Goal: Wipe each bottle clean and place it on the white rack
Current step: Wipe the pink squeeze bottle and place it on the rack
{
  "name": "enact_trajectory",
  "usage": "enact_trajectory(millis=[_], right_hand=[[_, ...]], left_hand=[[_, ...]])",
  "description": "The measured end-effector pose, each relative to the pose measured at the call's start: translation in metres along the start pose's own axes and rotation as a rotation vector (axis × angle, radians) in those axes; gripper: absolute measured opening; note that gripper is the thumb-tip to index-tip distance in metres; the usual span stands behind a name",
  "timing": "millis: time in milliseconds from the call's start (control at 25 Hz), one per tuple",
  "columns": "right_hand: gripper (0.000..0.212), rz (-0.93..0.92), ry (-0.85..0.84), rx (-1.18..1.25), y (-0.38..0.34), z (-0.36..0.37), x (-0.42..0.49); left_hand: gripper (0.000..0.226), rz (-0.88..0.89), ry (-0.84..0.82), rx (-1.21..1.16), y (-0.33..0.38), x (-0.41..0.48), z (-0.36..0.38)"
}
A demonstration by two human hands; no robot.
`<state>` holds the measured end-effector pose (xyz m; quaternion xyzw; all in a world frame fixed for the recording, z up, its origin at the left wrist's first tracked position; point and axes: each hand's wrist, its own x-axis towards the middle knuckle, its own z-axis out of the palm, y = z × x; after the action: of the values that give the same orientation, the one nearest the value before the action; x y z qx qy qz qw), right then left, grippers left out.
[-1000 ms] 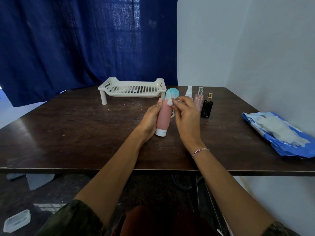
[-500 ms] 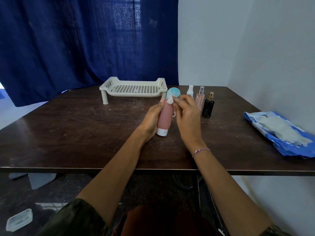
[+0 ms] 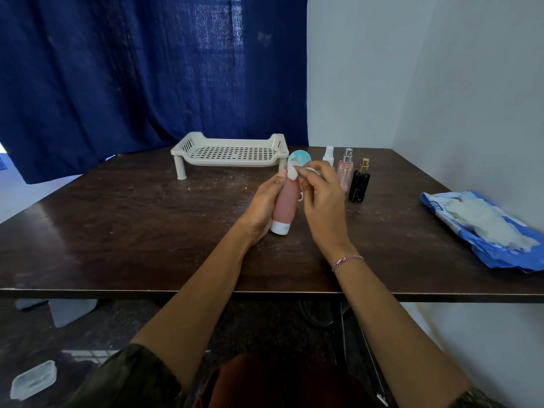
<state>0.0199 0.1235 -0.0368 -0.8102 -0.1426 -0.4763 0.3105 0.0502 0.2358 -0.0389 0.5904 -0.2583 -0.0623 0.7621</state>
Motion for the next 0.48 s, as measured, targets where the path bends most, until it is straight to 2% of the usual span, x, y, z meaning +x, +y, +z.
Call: enact_trajectory(millis=[200, 280, 400, 480], right_hand=[[0.025, 0.19, -0.008, -0.001, 0.0078, -0.0009, 0.0015], [0.025, 0.164, 0.008, 0.025, 0.0065, -0.0014, 0.0015], [0.026, 0.022, 0.003, 0.044, 0.004, -0.0007, -0.0004], [0.026, 0.026, 0.005, 0.053, 0.0045, 0.0001, -0.0001]], left_hand=[[0.043, -0.022, -0.009, 0.069, 0.0026, -0.0006, -0.0011], [0.041, -0.017, -0.001, 0.07, 0.0032, -0.001, -0.0002], [0.035, 0.0, -0.021, 0.018, 0.0007, 0.0, -0.0001], [0.033, -0.007, -0.019, 0.01, -0.0005, 0.0013, -0.0013]])
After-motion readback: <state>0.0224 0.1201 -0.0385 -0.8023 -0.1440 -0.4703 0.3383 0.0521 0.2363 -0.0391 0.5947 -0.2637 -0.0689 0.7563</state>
